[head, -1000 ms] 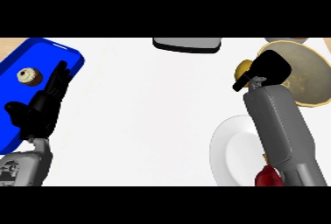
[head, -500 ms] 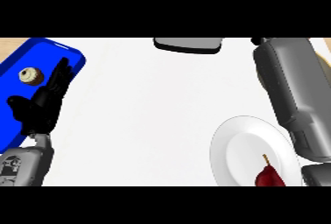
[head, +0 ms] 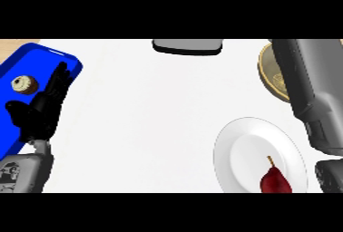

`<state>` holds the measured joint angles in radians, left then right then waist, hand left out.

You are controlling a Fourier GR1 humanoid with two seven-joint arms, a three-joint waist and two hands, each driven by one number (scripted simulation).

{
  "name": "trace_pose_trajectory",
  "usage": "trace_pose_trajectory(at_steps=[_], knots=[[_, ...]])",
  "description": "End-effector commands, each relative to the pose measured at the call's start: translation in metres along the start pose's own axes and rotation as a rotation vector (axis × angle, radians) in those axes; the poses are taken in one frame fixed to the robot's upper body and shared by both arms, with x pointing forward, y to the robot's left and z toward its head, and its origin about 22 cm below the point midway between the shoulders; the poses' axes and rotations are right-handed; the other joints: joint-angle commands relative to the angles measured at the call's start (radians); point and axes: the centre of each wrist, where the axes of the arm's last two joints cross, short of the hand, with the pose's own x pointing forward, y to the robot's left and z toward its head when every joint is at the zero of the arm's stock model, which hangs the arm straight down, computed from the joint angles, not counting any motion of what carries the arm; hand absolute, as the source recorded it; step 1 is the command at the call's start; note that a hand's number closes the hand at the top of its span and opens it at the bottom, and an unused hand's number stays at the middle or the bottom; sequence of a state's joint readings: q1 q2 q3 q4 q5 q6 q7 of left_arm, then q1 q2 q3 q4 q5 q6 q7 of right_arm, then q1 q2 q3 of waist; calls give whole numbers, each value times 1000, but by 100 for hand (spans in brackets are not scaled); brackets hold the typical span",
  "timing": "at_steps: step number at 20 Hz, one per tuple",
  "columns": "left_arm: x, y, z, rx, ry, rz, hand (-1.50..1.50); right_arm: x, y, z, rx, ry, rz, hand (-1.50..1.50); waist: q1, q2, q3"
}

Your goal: Pick the lemon from the plate and place it in the bowl

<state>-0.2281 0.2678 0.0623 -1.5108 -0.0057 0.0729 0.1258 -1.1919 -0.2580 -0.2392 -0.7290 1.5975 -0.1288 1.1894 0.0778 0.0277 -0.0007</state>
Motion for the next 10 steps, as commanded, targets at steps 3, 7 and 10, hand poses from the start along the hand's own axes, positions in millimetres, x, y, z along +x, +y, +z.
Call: trace_pose_trajectory(at_steps=[3,7,10], knots=[[-10,-3,8,10,14,6,0,-17,19,-25,-15,212,-152,150,-14,-3,2],[-4,-3,9,23,29,25,0,-44,54,-32,-19,206,-144,150,-30,-10,2],[-4,-1,10,16,15,1,0,-65,68,-52,-20,209,-147,150,-35,-10,2]])
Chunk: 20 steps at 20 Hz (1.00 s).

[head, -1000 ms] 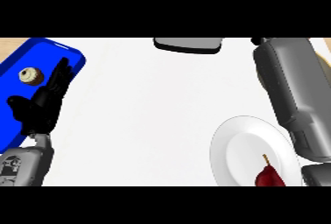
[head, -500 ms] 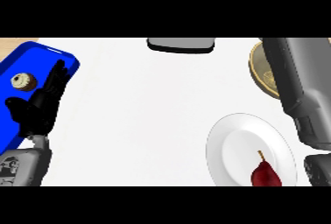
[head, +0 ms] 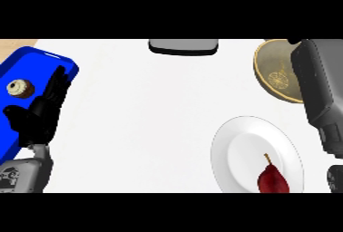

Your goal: Pick the lemon from the plate and place it in the bowl

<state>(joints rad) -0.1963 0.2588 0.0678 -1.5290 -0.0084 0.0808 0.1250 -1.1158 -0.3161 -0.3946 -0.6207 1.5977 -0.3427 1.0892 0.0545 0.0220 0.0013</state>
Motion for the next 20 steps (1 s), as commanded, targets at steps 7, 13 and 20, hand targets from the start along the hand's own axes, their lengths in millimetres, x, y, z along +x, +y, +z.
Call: trace_pose_trajectory(at_steps=[7,13,20], knots=[[-2,10,2,14,0,-4,0,-64,52,-39,180,266,171,150,-11,-2,0],[1,8,-8,22,7,-4,0,-89,71,-44,268,340,-45,-150,-19,-2,1],[-9,6,4,21,36,-6,0,-85,73,-26,149,253,-390,-150,-44,-17,1]])
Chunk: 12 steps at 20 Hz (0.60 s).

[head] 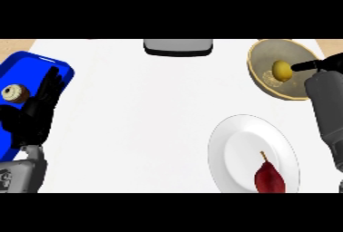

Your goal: Pick the lemon from the plate and place it in the bowl

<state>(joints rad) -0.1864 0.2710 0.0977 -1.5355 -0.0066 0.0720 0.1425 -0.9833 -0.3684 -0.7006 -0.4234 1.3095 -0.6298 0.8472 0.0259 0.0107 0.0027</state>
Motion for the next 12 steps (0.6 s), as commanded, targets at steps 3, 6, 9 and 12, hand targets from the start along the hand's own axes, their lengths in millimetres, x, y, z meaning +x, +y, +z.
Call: trace_pose_trajectory(at_steps=[3,6,9,12], knots=[[-7,4,2,22,11,-11,0,18,-20,8,-195,-38,-455,-150,-27,-14,0],[-8,5,4,44,35,0,0,10,-25,8,-247,-46,-609,-150,-44,-20,1],[-7,12,16,42,38,1,0,-16,-30,1,-239,-55,-676,-150,-53,-30,0],[-4,30,8,74,41,-4,0,-42,-22,27,-179,-38,-713,-150,-70,-32,-3]])
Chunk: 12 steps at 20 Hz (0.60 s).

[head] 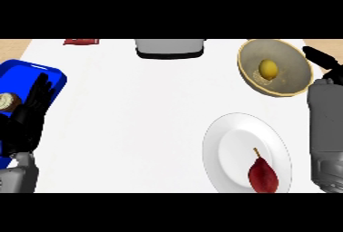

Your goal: Pick the lemon from the plate and place it in the bowl

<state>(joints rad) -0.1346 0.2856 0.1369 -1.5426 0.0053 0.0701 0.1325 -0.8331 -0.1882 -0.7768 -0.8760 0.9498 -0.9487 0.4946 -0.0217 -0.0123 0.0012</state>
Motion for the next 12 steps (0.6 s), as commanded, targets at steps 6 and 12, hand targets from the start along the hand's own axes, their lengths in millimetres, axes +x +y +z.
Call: trace_pose_trajectory(at_steps=[6,12], knots=[[-5,4,8,27,25,-10,0,-60,-78,30,38,26,-133,-150,-15,-7,-2],[-5,4,4,21,2,-14,0,-61,-155,50,97,-29,-244,-150,-12,1,-2]])
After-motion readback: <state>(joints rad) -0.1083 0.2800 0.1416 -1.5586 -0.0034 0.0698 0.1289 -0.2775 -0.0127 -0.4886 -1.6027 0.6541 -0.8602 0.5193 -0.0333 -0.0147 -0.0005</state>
